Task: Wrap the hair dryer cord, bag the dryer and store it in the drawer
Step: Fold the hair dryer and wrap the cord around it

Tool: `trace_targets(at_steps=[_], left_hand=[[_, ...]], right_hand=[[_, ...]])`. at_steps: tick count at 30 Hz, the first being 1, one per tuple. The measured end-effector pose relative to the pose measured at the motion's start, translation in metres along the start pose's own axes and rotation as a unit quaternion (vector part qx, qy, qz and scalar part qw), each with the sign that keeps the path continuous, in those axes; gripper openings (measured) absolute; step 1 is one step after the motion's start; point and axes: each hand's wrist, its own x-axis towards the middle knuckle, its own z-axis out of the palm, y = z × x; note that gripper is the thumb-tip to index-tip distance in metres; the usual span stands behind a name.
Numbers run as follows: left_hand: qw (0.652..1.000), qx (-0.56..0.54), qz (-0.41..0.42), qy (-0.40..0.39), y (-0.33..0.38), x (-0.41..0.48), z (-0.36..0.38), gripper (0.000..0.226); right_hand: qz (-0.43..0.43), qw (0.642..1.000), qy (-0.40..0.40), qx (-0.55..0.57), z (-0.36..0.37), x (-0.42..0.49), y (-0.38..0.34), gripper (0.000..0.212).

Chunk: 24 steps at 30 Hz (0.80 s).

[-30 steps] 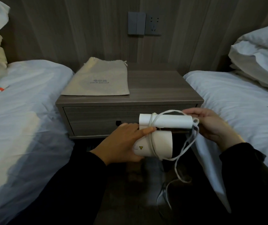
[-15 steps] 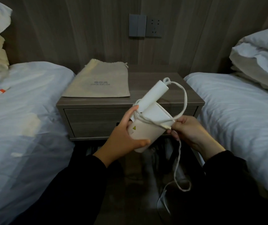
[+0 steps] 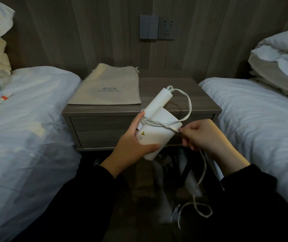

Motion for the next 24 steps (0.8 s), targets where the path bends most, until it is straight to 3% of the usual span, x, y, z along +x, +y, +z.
trace_targets(at_steps=[6,11,16,24], left_hand=[[1.0,0.008,-0.016,0.001,0.0,0.0,0.003,0.105],[0.996,0.079,-0.016,-0.027,-0.001,0.0,-0.004,0.107],[0.988,0.15,0.017,-0.019,0.008,-0.002,-0.013,0.107],[0.959,0.274,0.07,0.016,0.011,-0.003,-0.026,0.105]], right_hand=[[-0.034,0.994,0.027,-0.103,0.014,-0.006,-0.001,0.044],[-0.064,0.985,0.008,-0.163,0.021,-0.006,0.006,0.036],[-0.053,0.981,-0.043,-0.183,0.021,-0.005,0.008,0.039],[-0.064,0.957,-0.041,-0.279,0.003,-0.01,-0.009,0.037]])
